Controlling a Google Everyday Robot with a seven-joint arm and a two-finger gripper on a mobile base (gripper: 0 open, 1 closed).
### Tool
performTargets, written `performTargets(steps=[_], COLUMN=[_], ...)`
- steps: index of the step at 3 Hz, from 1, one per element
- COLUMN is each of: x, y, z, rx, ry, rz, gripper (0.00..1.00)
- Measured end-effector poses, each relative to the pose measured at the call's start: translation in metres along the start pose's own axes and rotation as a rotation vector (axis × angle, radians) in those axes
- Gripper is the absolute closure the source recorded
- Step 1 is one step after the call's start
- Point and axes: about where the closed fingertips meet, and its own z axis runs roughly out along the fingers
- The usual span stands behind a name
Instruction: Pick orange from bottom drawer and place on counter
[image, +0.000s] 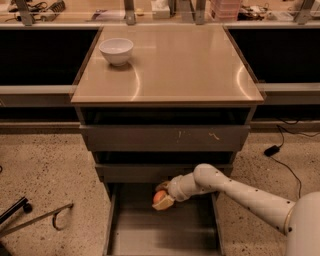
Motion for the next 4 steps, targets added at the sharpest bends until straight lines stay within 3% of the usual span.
performTargets(steps=[2, 3, 4], x=[-0.103, -0.144, -0.163], y=[0.005, 0.009, 0.018], z=[-0.091, -0.125, -0.142], rx=[0.079, 0.068, 0.003], ry=[-0.006, -0.041, -0.055], rz=[-0.111, -0.136, -0.147], gripper=[1.0, 1.0, 1.0])
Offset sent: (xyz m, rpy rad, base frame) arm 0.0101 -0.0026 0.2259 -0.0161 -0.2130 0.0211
